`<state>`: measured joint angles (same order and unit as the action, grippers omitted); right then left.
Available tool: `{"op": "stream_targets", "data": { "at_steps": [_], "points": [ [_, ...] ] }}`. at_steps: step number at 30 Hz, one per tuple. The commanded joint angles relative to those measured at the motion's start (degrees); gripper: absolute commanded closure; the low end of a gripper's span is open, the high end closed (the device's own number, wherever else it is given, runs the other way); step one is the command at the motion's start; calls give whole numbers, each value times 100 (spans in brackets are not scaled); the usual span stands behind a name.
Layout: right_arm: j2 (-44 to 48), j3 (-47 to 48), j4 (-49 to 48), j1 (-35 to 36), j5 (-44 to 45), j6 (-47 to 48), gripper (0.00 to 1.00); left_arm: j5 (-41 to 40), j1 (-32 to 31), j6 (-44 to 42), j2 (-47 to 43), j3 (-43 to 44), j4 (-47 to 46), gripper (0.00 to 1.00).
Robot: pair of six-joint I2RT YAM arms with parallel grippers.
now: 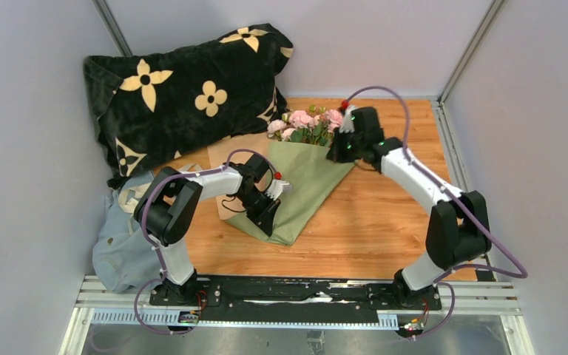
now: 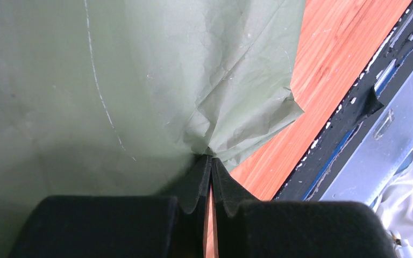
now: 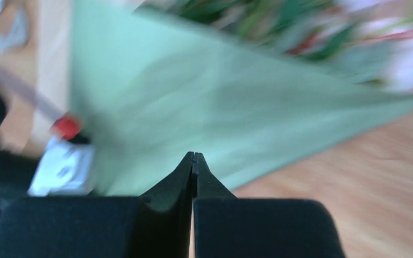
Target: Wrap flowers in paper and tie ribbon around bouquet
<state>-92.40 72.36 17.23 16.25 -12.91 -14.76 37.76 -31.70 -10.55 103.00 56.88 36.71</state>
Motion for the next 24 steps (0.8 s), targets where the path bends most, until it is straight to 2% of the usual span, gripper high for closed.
{"op": "stream_targets", "data": {
  "at_steps": [1,4,8,11,13,15,17,19,22,24],
  "points": [
    [54,-1348,-525,988,-898,-541,100,-146,-39,-106,178,-56,240,91],
    [-237,-1914,-1071,1171,-1176,-941,100,-146,-46,-110,180,-59,237,91],
    [-405,-2269,-1057,1019,-829,-840,100,-165,-46,-126,106,-80,250,91],
    [-177,-2342,-554,786,-348,-572,100,-199,-46,-146,36,-87,248,91],
    [87,-2213,25,829,296,-339,100,-178,-44,-144,13,-85,247,91],
    [382,-2018,502,1121,933,-117,100,-164,-45,-149,10,-79,249,91],
    [605,-1884,614,1514,866,-31,100,-162,-42,-139,23,-59,242,91],
    [747,-2012,159,1865,90,-307,100,-142,-41,-113,57,-50,248,90],
    [646,-2661,-1880,2412,-1649,-1445,100,-106,-46,-71,124,-28,257,90],
    [217,-2926,-3169,2683,-2085,-2400,100,-43,-39,-58,147,-11,288,90]
  ]
}}
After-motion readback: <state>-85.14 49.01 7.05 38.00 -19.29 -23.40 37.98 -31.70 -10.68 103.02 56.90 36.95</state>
